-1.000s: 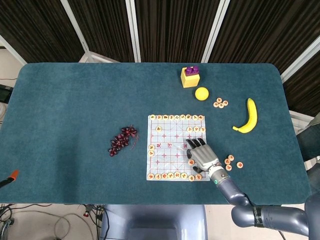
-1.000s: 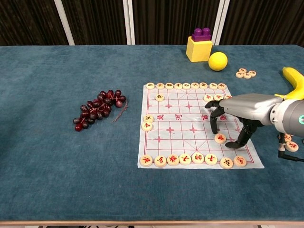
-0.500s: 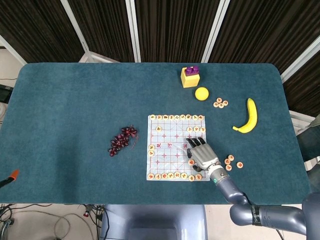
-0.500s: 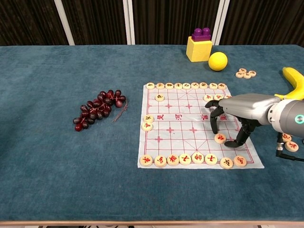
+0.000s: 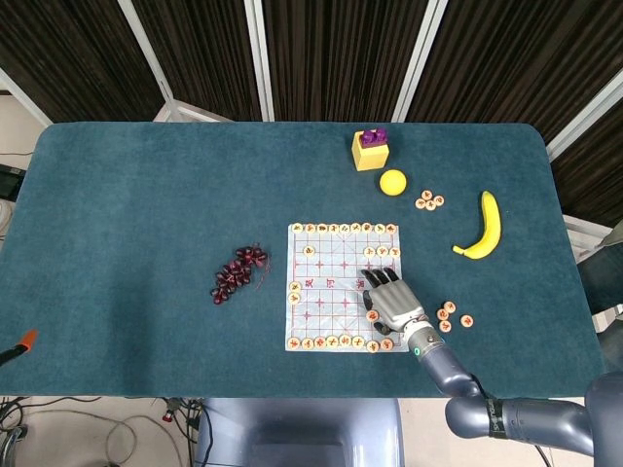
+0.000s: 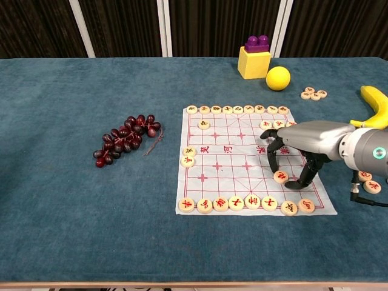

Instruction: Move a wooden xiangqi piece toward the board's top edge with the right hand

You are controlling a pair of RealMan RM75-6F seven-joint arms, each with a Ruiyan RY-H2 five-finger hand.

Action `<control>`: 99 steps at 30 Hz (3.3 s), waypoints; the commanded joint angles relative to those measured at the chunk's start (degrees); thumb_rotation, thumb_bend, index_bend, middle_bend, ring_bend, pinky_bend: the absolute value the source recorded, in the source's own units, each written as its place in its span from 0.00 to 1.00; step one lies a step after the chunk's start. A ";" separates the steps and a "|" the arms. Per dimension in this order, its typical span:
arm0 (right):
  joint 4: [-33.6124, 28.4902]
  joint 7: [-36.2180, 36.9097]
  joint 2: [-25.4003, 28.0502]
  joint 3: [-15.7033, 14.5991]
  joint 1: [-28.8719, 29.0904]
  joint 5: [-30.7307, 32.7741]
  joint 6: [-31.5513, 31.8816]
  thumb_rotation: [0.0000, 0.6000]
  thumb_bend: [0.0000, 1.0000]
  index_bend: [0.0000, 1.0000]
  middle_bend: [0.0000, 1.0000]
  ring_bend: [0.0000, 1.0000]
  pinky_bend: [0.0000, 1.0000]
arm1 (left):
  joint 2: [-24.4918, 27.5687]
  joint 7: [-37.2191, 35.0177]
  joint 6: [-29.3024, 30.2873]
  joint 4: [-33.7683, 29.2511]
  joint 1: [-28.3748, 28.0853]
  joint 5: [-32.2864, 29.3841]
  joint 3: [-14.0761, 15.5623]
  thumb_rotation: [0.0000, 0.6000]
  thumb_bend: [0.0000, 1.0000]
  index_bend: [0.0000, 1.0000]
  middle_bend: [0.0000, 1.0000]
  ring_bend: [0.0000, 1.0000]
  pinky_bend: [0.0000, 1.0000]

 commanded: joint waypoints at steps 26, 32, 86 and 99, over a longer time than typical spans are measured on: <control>-5.23 -1.93 4.89 3.16 2.20 3.71 1.62 1.00 0.37 0.51 0.00 0.01 0.04 | 0.11 0.11 -0.01 -0.36 -0.02 -0.34 -0.12 1.00 0.03 0.02 0.00 0.00 0.04; -5.65 -2.78 7.61 5.54 4.56 8.52 0.77 1.00 0.37 0.51 0.00 0.01 0.04 | 0.01 0.21 0.08 -0.35 -0.05 -0.38 -0.19 1.00 0.03 0.02 0.00 0.00 0.04; 38.94 0.92 -12.01 10.72 18.38 19.42 -12.50 1.00 0.37 0.52 0.00 0.01 0.04 | -3.93 6.76 1.08 2.59 -1.47 -2.28 -1.47 1.00 0.03 0.02 0.00 0.00 0.04; 49.65 1.74 -17.33 12.72 19.66 19.06 -16.25 1.00 0.37 0.52 0.00 0.01 0.04 | -4.09 7.08 1.16 2.80 -1.56 -2.78 -1.79 1.00 0.03 0.02 0.00 0.00 0.04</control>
